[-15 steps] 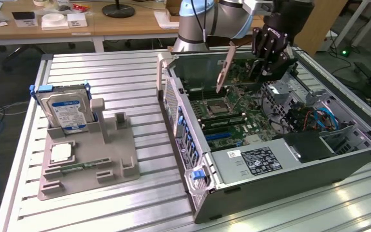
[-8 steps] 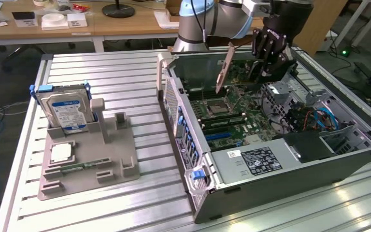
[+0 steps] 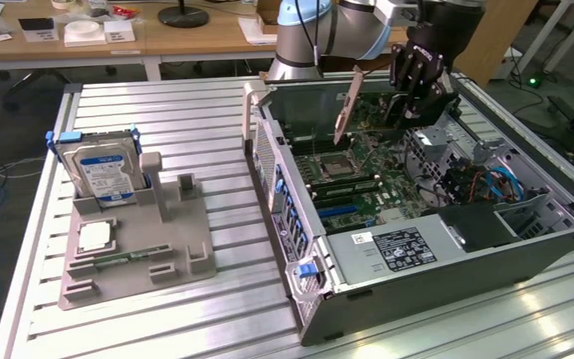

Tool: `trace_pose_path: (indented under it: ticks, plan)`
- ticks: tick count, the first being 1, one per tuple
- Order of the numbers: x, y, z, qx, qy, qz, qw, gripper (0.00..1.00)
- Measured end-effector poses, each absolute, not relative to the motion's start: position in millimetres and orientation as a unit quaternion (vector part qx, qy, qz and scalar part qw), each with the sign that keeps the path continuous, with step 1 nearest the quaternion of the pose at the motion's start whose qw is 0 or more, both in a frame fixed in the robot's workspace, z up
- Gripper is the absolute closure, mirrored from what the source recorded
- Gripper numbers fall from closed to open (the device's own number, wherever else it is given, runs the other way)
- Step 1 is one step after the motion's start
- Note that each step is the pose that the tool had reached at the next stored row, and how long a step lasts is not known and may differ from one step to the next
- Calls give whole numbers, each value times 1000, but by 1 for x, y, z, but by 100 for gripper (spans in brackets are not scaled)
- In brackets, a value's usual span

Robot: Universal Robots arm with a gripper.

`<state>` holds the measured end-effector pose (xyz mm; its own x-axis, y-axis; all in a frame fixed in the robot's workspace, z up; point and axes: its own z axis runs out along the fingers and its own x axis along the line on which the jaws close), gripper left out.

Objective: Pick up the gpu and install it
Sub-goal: 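Insert the gpu into the slot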

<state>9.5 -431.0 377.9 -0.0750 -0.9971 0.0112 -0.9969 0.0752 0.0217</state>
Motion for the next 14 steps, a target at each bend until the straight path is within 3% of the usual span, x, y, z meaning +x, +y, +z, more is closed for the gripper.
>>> trace_pose_path:
  ticks: [1, 2, 14]
  plan:
    - [10, -431, 377, 680, -733, -4, 11, 72]
    - [9, -431, 362, 680, -733, 10, -3, 72]
    - [9, -431, 361, 680, -733, 10, -4, 72]
